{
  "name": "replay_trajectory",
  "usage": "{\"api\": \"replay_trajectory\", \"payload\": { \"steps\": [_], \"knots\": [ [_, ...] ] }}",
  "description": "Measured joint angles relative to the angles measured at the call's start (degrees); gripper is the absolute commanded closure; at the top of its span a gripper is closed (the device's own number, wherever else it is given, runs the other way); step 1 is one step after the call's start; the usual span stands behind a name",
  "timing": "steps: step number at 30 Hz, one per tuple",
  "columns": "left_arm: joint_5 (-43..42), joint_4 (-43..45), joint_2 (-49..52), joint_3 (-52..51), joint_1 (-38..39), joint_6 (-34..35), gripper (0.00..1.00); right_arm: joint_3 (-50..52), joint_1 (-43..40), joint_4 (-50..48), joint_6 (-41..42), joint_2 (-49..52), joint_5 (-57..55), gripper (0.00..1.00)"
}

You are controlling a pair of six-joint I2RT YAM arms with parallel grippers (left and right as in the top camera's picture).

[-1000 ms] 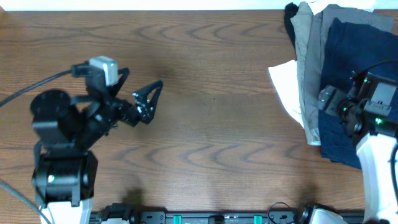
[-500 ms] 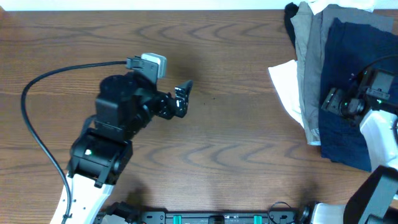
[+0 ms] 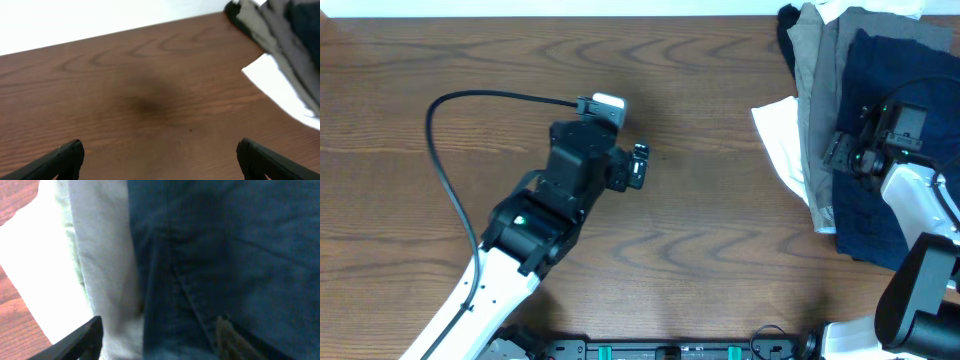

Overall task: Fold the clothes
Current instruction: 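Grasp the navy shorts on top of the pile with the right gripper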

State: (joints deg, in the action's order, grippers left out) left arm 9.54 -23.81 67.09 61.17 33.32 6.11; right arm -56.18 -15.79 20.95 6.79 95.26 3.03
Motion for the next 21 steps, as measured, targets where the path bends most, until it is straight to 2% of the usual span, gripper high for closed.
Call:
{"api": "replay_trajectory", "payload": {
  "steps": [8,13,16,21],
  "knots": [
    [3.0,-0.1,3.5,0.0,1.7,0.0,0.02,0.0,0.1,0.2,-0.3,1.3,-3.4,0.59],
    [3.3,-1.3,4.7,0.0,1.7,0.0,0.02,0.0,0.1,0.0,-0.5,1.3,-4.7,0.81],
    [3.4,-1.7,4.9,0.0,1.7,0.0,0.02,0.0,0.1,-0.5,-0.4,1.3,-5.0,0.98],
    [3.4,-1.9,4.9,0.0,1.7,0.0,0.02,0.0,0.1,-0.8,-0.3,1.3,-5.0,0.99]
  ]
}}
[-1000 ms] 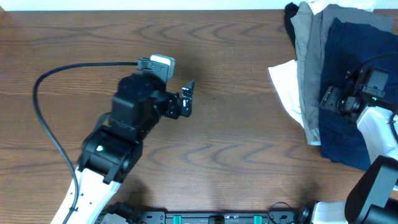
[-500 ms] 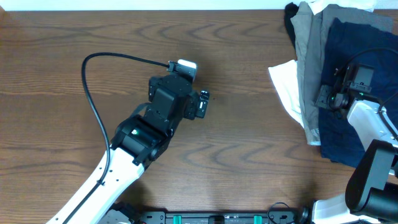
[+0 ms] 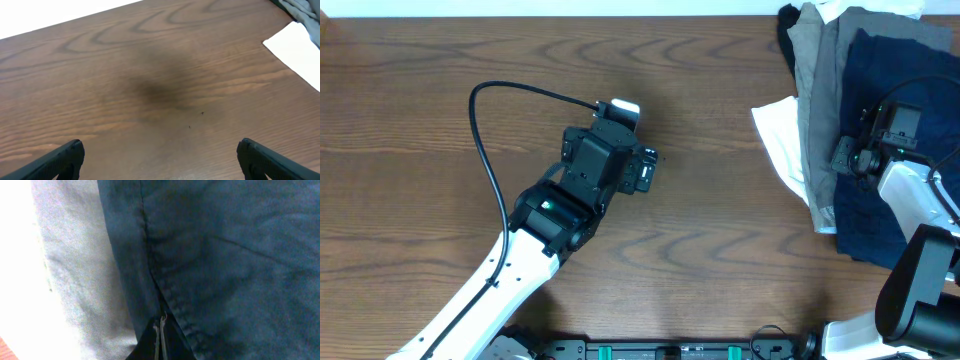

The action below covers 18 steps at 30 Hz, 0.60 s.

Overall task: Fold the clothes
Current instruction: 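Grasp the navy shorts on top of the pile with the right gripper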

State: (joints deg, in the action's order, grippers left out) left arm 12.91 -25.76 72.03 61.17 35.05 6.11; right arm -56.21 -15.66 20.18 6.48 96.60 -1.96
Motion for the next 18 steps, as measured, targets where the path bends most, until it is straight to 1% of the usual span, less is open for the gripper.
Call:
{"api": "replay_trajectory", "payload": {
  "steps": [5,10,14,18],
  "knots": [
    [0.2,0.0,0.0,0.0,0.0,0.0,0.02,-2.5,0.2,2.9,0.0,0.0,2.5,0.99],
    [0.4,0.0,0.0,0.0,0.0,0.0,0.02,-11.2,3.8,8.9,0.0,-0.2,5.9,0.99],
    [0.6,-0.1,0.0,0.0,0.0,0.0,0.02,-19.1,11.8,9.8,0.0,-0.7,8.0,0.99],
    [0.6,-0.2,0.0,0.0,0.0,0.0,0.02,-23.3,22.7,3.8,1.1,-1.6,8.8,0.99]
  ]
}}
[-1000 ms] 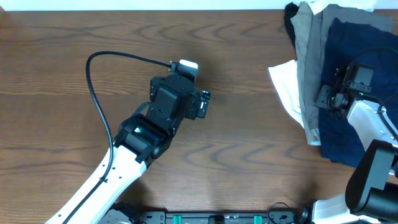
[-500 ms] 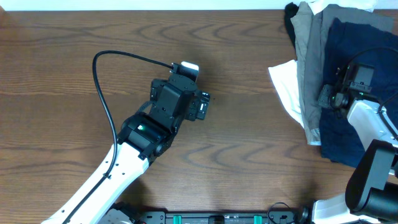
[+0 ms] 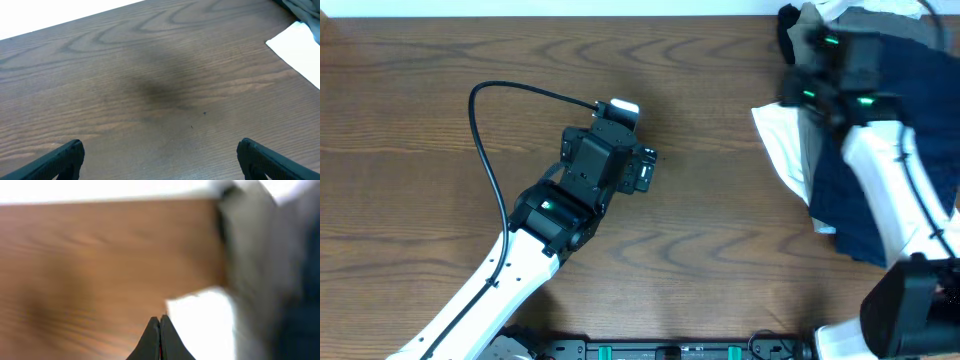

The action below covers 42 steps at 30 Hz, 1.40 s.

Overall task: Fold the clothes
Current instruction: 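Grasp the navy shorts on top of the pile with the right gripper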

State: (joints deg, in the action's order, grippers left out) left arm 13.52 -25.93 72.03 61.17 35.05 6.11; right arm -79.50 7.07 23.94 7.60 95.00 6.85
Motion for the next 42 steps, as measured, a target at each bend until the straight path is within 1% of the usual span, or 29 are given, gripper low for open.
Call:
{"api": "replay_trajectory", "payload": {
  "steps": [2,4,6,8,9,10,12,13,16,17,21,25,30,36,39,42],
  "knots": [
    [0.0,-0.3,0.0,0.0,0.0,0.0,0.02,-0.4,4.8,-4.3,1.0,-0.1,-0.1,0.99],
    [0.0,-0.8,0.0,0.0,0.0,0.0,0.02,-0.4,7.6,-6.1,2.3,0.0,-0.3,0.99],
    [0.0,-0.9,0.0,0.0,0.0,0.0,0.02,-0.4,9.2,-5.7,3.7,0.2,-1.5,0.99],
    [0.0,-1.3,0.0,0.0,0.0,0.0,0.02,-0.5,9.6,-3.4,4.7,0.4,-3.4,0.99],
    [0.0,-1.5,0.0,0.0,0.0,0.0,0.02,-0.5,9.4,-1.5,5.2,0.6,-4.8,0.97],
    [0.0,-1.6,0.0,0.0,0.0,0.0,0.02,-0.5,9.1,0.2,5.6,0.7,-5.8,0.82],
    [0.0,-1.9,0.0,0.0,0.0,0.0,0.02,-0.5,7.8,3.7,6.5,1.1,-7.7,0.47],
    [0.0,-2.0,0.0,0.0,0.0,0.0,0.02,-0.5,6.7,5.8,6.5,1.2,-8.6,0.36],
    [0.0,-2.1,0.0,0.0,0.0,0.0,0.02,-0.5,2.6,11.9,6.6,1.3,-10.3,0.2],
    [0.0,-2.1,0.0,0.0,0.0,0.0,0.02,-0.5,1.0,13.8,6.6,1.4,-10.8,0.18],
    [0.0,-2.2,0.0,0.0,0.0,0.0,0.02,-0.5,-5.2,19.2,6.3,1.5,-13.4,0.14],
    [0.0,-2.2,0.0,0.0,0.0,0.0,0.02,-0.5,-9.2,20.2,5.0,3.2,-14.6,0.05],
    [0.0,-2.2,0.0,0.0,0.0,0.0,0.02,-0.5,-10.2,20.1,3.8,8.7,-16.4,0.04],
    [0.0,-2.2,0.0,0.0,0.0,0.0,0.02,-0.5,-10.3,20.0,3.8,15.6,-20.2,0.12],
    [0.0,-2.2,0.0,0.0,0.0,0.0,0.02,-0.5,-10.9,20.1,3.9,16.3,-21.8,0.21],
    [0.0,-2.2,0.0,0.0,0.0,0.0,0.02,-0.5,-12.1,20.0,4.2,16.3,-22.8,0.27]
  ]
}}
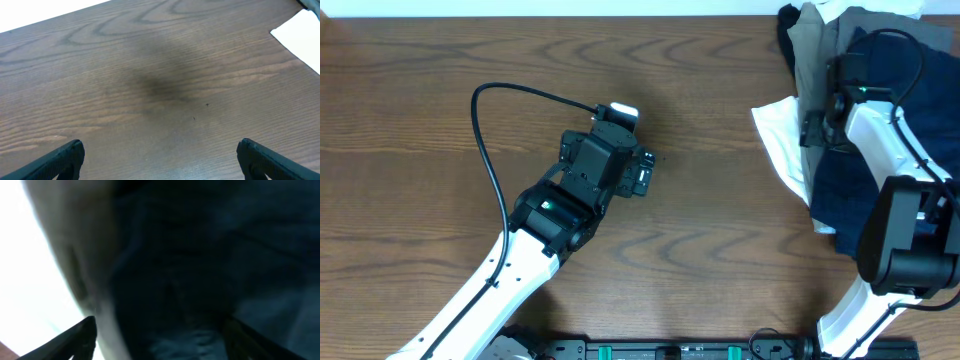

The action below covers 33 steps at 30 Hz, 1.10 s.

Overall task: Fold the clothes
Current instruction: 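Grasp the navy shorts on top of the pile with the right gripper, then pull the navy shorts left onto the open table with the right gripper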

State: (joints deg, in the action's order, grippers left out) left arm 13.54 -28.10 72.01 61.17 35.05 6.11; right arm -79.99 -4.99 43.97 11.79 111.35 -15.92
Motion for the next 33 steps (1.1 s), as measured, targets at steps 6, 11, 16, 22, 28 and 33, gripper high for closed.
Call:
{"api": "replay_trajectory", "payload": {
  "steps": [6,11,16,22,28,33],
  "knots": [
    [0.0,0.0,0.0,0.0,0.0,0.0,0.02,0.0,-2.2,0.7,0.1,0.0,-0.7,0.45],
    [0.0,0.0,0.0,0.0,0.0,0.0,0.02,0.0,-2.6,0.8,-0.1,0.0,-0.6,0.92],
    [0.0,0.0,0.0,0.0,0.0,0.0,0.02,0.0,-2.6,0.9,0.1,0.0,-0.3,0.99],
    [0.0,0.2,0.0,0.0,0.0,0.0,0.02,-2.2,-2.7,3.2,-0.9,-0.2,6.8,0.99],
    [0.0,1.3,-2.7,0.0,0.0,0.0,0.02,-11.0,0.9,3.5,-2.0,-4.7,17.8,0.99],
    [0.0,1.2,-6.8,0.0,0.0,0.0,0.02,-17.1,11.9,-2.7,-1.7,-8.9,22.3,0.99]
  ]
}}
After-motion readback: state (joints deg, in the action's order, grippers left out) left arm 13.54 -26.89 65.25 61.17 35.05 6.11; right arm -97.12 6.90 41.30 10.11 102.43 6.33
